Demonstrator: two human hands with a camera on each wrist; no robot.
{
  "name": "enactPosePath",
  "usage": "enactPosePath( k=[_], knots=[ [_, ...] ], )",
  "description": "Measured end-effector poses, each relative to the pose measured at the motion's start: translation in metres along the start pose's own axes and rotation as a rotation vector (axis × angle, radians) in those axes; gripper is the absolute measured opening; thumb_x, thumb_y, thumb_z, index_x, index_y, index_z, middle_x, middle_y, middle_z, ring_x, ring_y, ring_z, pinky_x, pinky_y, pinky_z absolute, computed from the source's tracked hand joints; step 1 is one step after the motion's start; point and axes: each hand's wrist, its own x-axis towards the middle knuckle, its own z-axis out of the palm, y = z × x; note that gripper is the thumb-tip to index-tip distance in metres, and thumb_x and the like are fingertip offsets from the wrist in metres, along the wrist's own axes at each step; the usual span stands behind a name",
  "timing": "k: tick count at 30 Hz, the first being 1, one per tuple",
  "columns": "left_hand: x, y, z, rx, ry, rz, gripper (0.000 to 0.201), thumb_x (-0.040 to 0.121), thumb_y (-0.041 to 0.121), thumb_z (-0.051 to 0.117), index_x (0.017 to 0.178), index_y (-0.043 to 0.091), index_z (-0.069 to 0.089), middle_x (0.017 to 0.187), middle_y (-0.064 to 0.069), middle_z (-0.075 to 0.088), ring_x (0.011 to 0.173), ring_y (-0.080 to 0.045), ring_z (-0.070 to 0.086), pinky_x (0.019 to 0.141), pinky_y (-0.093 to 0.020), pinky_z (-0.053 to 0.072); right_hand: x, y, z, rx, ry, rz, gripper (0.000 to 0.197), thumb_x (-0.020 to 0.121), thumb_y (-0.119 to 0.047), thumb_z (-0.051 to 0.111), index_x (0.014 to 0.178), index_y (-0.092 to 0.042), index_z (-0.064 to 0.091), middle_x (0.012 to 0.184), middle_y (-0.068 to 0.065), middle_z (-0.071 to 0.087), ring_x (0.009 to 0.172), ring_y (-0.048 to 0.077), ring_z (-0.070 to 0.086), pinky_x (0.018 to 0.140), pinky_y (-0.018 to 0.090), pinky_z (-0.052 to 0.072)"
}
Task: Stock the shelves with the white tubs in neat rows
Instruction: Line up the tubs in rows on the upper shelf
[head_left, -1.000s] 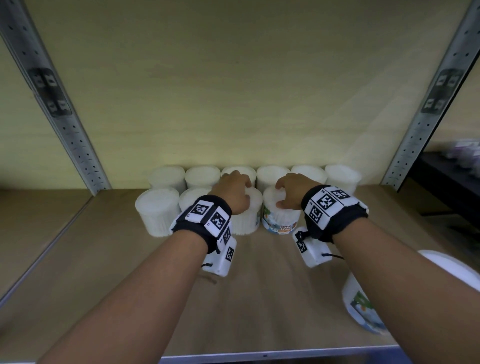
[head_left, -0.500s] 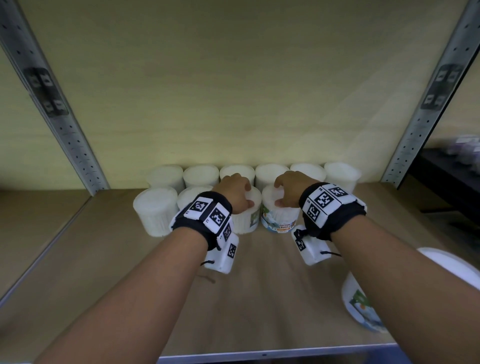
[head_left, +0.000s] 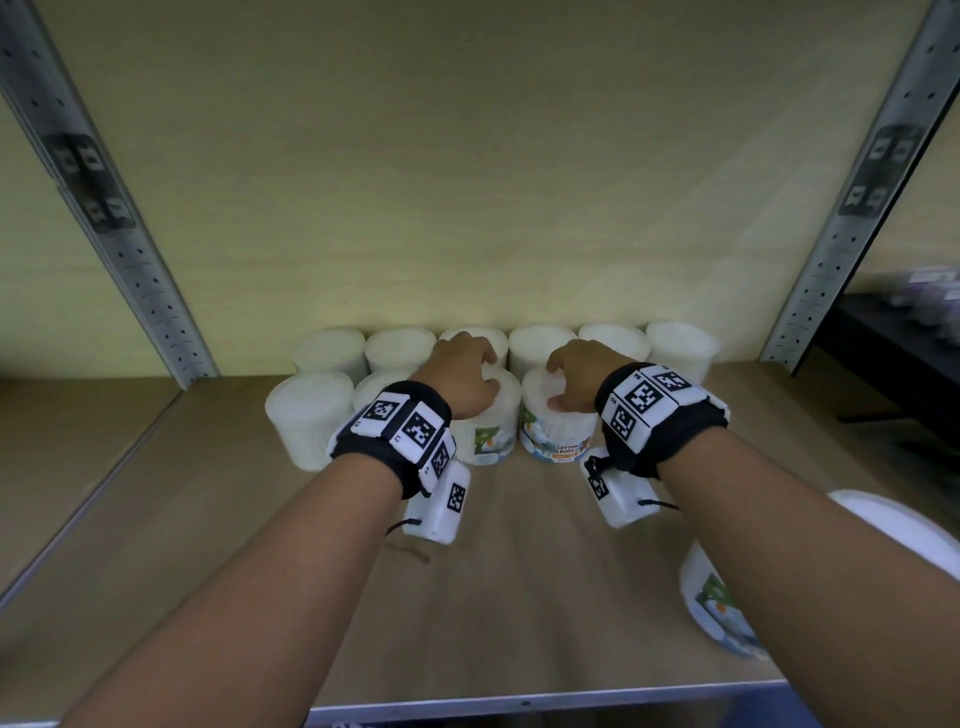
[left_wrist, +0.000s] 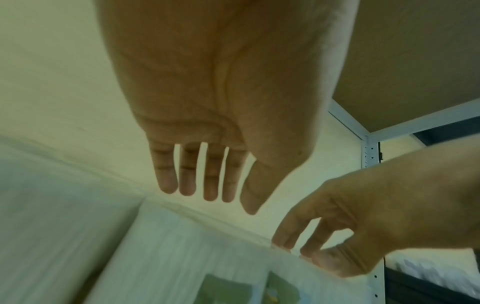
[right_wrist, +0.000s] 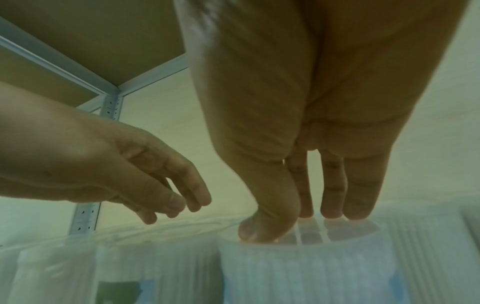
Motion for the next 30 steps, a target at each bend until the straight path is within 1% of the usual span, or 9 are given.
enactPosePath(
  k=[2, 4, 10, 17, 19, 22, 25, 27, 30],
  knots=[
    [0.000, 0.001, 0.006, 0.032, 0.026, -0.043, 0.048, 0.090, 0.036, 0.057, 0.131, 0.013, 0.048, 0.135, -0.010, 0.044, 0.128, -0.030, 0.039, 0.106, -0.041, 0.038, 0.000, 0.000, 0.000, -0.004, 0.007, 0.000, 0.051, 0.091, -0.031, 0.061, 0.133, -0.004, 0.051, 0.136, 0.014, 0.052, 0.124, 0.028, 0.052, 0.104, 0.035, 0.045],
    [0.000, 0.002, 0.009, 0.098, 0.001, -0.058, 0.053, 0.089, 0.042, 0.057, 0.133, 0.012, 0.047, 0.135, -0.012, 0.043, 0.127, -0.031, 0.038, 0.104, -0.042, 0.039, 0.000, 0.001, 0.000, -0.005, 0.005, 0.001, 0.051, 0.091, -0.031, 0.061, 0.133, -0.003, 0.052, 0.136, 0.014, 0.053, 0.123, 0.029, 0.053, 0.103, 0.035, 0.045],
    [0.001, 0.003, 0.010, 0.175, -0.040, -0.039, 0.056, 0.090, 0.043, 0.057, 0.135, 0.012, 0.046, 0.136, -0.013, 0.042, 0.128, -0.031, 0.038, 0.105, -0.042, 0.038, 0.002, 0.001, 0.001, -0.008, 0.001, -0.001, 0.052, 0.091, -0.032, 0.061, 0.133, -0.003, 0.052, 0.135, 0.014, 0.054, 0.123, 0.028, 0.054, 0.103, 0.035, 0.045],
    [-0.001, -0.001, 0.004, 0.094, -0.113, 0.016, 0.049, 0.091, 0.024, 0.059, 0.137, 0.017, 0.044, 0.144, -0.004, 0.040, 0.131, -0.024, 0.041, 0.108, -0.037, 0.037, 0.001, 0.001, 0.000, -0.020, 0.008, -0.012, 0.051, 0.091, -0.032, 0.060, 0.133, -0.004, 0.051, 0.135, 0.013, 0.053, 0.123, 0.028, 0.053, 0.104, 0.036, 0.045],
    [-0.002, -0.002, 0.001, 0.060, -0.147, 0.024, 0.049, 0.092, 0.014, 0.057, 0.139, 0.019, 0.043, 0.146, -0.003, 0.039, 0.132, -0.023, 0.042, 0.107, -0.034, 0.038, 0.001, 0.001, 0.000, -0.021, 0.007, -0.012, 0.052, 0.091, -0.032, 0.061, 0.133, -0.003, 0.052, 0.135, 0.014, 0.054, 0.123, 0.028, 0.053, 0.103, 0.036, 0.045],
    [-0.002, -0.003, -0.002, 0.059, -0.205, 0.021, 0.055, 0.091, 0.004, 0.051, 0.141, 0.024, 0.039, 0.147, -0.004, 0.040, 0.129, -0.024, 0.045, 0.104, -0.035, 0.042, 0.000, 0.000, 0.000, -0.018, 0.008, -0.010, 0.052, 0.091, -0.032, 0.061, 0.133, -0.004, 0.052, 0.134, 0.013, 0.054, 0.122, 0.028, 0.053, 0.103, 0.035, 0.045],
    [-0.004, -0.001, -0.002, 0.053, -0.188, 0.040, 0.057, 0.089, 0.001, 0.050, 0.142, 0.020, 0.038, 0.146, -0.004, 0.035, 0.132, -0.024, 0.039, 0.106, -0.035, 0.040, 0.000, 0.000, -0.001, -0.015, 0.003, -0.008, 0.052, 0.090, -0.032, 0.061, 0.133, -0.004, 0.052, 0.134, 0.013, 0.054, 0.122, 0.028, 0.054, 0.103, 0.035, 0.045],
    [-0.003, 0.001, 0.000, 0.068, -0.125, 0.025, 0.052, 0.090, 0.010, 0.052, 0.140, 0.016, 0.039, 0.145, -0.007, 0.034, 0.133, -0.027, 0.033, 0.108, -0.036, 0.035, 0.000, 0.000, -0.001, -0.014, -0.002, -0.006, 0.051, 0.090, -0.032, 0.061, 0.132, -0.004, 0.052, 0.134, 0.013, 0.055, 0.122, 0.028, 0.054, 0.103, 0.036, 0.046],
    [-0.002, 0.003, 0.006, 0.119, -0.013, -0.064, 0.051, 0.092, 0.036, 0.053, 0.136, 0.011, 0.043, 0.139, -0.012, 0.038, 0.130, -0.031, 0.033, 0.107, -0.042, 0.036, -0.001, 0.000, -0.002, -0.011, -0.006, -0.001, 0.052, 0.090, -0.032, 0.062, 0.133, -0.004, 0.052, 0.135, 0.013, 0.053, 0.123, 0.028, 0.053, 0.104, 0.036, 0.045]
  ],
)
